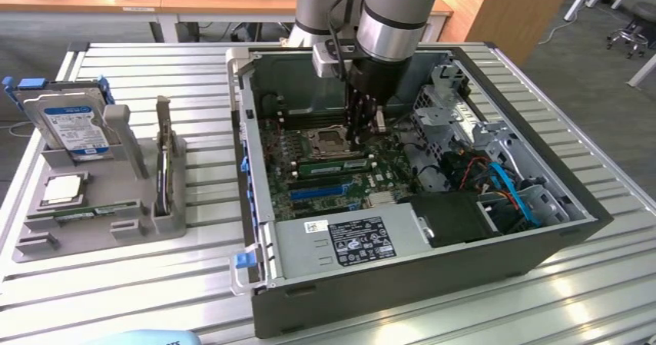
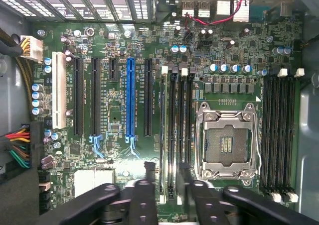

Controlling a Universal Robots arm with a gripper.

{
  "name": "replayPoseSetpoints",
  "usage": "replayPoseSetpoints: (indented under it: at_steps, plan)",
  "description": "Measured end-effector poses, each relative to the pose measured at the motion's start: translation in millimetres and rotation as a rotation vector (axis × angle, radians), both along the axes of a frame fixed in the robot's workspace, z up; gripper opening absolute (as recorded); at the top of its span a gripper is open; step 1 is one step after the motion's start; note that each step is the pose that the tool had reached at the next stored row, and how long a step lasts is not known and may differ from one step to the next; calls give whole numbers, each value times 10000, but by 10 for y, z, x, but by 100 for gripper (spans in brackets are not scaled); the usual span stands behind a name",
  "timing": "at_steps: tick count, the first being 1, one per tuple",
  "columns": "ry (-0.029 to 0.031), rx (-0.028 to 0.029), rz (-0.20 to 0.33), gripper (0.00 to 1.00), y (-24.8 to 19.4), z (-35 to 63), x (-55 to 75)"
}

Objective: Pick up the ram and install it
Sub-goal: 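Press down the ram until it locks into place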

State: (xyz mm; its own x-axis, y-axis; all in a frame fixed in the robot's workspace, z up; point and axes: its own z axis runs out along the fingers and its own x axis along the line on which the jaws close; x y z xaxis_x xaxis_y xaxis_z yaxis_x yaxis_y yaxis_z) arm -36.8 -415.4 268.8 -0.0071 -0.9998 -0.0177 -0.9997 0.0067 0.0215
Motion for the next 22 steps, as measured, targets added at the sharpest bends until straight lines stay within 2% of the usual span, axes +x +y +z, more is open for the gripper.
replayPoseSetpoints:
  at_steps: [1,3,4,5,16,22]
  plan:
    - [-1,1,0,29,0,0,0]
    - [0,0,0,17,0,0,0]
    - [0,0,-1,17,0,0,0]
    - [0,0,0,11,0,0,0]
    - [1,-1,1,10,0,0,12]
    - [0,0,-1,10,0,0,142]
